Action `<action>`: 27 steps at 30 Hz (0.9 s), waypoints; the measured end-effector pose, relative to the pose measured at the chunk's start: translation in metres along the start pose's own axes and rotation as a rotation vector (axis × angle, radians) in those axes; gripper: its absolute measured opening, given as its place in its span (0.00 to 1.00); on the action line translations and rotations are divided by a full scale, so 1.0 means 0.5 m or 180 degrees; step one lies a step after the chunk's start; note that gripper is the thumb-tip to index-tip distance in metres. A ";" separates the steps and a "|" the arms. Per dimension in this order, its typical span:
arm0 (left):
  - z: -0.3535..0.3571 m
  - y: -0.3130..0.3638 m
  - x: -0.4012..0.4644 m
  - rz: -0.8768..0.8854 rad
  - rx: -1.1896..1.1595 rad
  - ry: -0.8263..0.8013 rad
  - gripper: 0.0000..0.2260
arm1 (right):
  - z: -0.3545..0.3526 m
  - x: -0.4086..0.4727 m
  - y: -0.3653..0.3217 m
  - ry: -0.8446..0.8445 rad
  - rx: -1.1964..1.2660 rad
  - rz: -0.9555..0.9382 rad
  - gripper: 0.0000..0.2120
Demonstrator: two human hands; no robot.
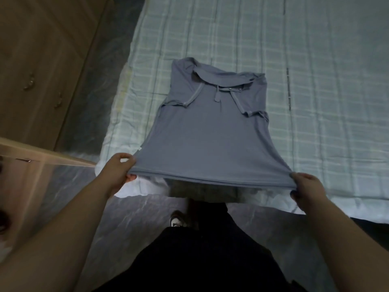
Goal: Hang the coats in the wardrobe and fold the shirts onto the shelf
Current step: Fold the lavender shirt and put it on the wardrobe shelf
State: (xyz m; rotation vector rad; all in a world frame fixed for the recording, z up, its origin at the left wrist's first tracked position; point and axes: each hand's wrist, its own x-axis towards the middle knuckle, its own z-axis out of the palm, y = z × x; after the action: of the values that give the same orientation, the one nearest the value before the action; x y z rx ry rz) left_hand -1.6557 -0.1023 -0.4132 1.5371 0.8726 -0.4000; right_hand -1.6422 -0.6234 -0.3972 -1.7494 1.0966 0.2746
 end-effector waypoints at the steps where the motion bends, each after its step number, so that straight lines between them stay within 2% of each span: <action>1: 0.002 0.023 0.009 0.0071 -0.0230 -0.0097 0.09 | 0.004 0.005 -0.031 -0.0068 0.0223 -0.0035 0.02; 5: 0.035 0.139 0.062 0.0284 -0.0823 -0.0320 0.06 | 0.032 0.051 -0.172 -0.0332 0.1229 0.0025 0.08; 7: 0.058 0.205 0.108 0.0258 -0.1230 -0.0305 0.07 | 0.054 0.091 -0.248 -0.0366 0.1762 0.0244 0.06; 9: 0.084 0.275 0.162 0.0178 -0.1629 -0.0219 0.06 | 0.078 0.132 -0.325 -0.0409 0.1819 0.0253 0.03; 11: 0.117 0.348 0.218 0.0098 -0.1898 -0.0214 0.05 | 0.107 0.185 -0.393 -0.0567 0.1870 0.0234 0.05; 14: 0.176 0.450 0.316 0.0023 -0.2084 -0.0336 0.07 | 0.150 0.290 -0.479 -0.0611 0.2062 0.0294 0.08; 17: 0.241 0.531 0.435 -0.0073 -0.2111 -0.0123 0.05 | 0.209 0.423 -0.535 -0.0578 0.2254 0.0346 0.05; 21: 0.331 0.569 0.621 -0.0057 -0.2093 -0.0014 0.07 | 0.316 0.581 -0.568 -0.0064 0.1855 0.0282 0.07; 22: 0.349 0.566 0.669 -0.0028 -0.2047 -0.0043 0.09 | 0.338 0.620 -0.567 0.0129 0.1491 0.0078 0.08; 24: 0.377 0.551 0.751 0.0042 -0.1900 -0.0209 0.07 | 0.386 0.703 -0.550 0.0109 0.0925 -0.0469 0.12; 25: 0.389 0.539 0.784 0.0086 -0.1805 -0.0323 0.07 | 0.406 0.735 -0.538 0.0245 0.0333 -0.0700 0.16; 27: 0.412 0.512 0.829 0.0247 -0.1535 -0.0398 0.07 | 0.426 0.759 -0.511 0.0387 0.0083 -0.0779 0.19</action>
State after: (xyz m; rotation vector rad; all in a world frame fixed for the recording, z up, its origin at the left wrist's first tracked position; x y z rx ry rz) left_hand -1.1522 -0.1659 -0.5630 1.0847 0.7430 -0.2056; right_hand -1.1692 -0.6324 -0.5722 -1.8748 0.9539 0.0030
